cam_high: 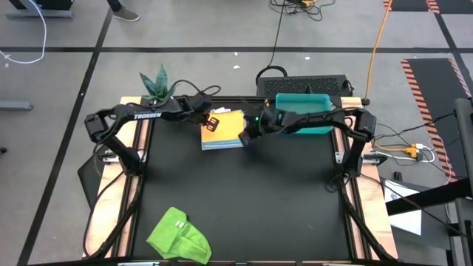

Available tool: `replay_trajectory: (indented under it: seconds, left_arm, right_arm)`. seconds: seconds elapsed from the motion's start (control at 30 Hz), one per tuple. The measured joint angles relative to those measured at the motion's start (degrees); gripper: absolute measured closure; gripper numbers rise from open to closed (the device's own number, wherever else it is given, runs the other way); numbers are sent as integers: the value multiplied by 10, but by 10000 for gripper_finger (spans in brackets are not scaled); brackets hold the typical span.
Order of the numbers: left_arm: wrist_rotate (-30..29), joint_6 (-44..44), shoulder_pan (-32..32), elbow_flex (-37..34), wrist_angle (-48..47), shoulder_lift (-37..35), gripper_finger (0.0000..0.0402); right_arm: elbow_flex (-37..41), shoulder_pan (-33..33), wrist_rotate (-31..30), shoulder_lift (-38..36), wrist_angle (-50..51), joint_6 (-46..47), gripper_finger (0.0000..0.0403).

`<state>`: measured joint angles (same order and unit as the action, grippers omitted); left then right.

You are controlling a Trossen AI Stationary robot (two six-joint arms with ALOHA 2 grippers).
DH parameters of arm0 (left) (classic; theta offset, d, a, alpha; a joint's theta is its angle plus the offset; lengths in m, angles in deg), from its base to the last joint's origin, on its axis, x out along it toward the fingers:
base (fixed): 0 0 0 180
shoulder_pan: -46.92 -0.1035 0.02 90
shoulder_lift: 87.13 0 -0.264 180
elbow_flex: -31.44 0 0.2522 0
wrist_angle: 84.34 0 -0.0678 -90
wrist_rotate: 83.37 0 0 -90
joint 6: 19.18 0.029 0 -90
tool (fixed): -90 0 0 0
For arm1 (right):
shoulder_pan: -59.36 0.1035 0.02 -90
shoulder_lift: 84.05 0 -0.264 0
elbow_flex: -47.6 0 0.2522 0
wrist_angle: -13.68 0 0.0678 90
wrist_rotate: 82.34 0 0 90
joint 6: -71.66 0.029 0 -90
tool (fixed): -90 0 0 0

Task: Fold microfiber towels
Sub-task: Stack the yellow microfiber towel on the blue microfiber towel, then fold the green microfiber towel

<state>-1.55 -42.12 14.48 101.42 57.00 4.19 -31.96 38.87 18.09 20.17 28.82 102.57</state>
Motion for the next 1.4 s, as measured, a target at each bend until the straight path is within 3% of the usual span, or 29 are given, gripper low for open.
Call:
replay_trajectory:
  seconds: [0.33,0.57,0.67,0.77,0.9,1.1,1.27,1.4]
  left_arm:
    - [7,0,-1,4,5,24,385]
    - [10,0,13,33,-51,-52,381]
    - [65,0,30,41,-74,-104,381]
    - [157,0,69,41,-127,-149,380]
    - [232,-5,174,40,-214,-192,380]
    - [235,-56,411,40,-262,-198,380]
    - [174,-41,594,39,-202,-163,372]
    - [141,12,671,40,-181,-114,336]
  right_arm:
    - [80,6,-11,-3,-76,38,403]
    - [80,21,3,-54,-82,32,403]
    - [80,47,3,-94,-62,30,403]
    - [80,95,3,-132,-22,24,403]
    - [103,181,1,-168,-22,21,403]
    - [201,307,-34,-178,-186,83,403]
    - [288,389,-91,-178,-316,168,403]
    - [329,433,-107,-178,-360,222,403]
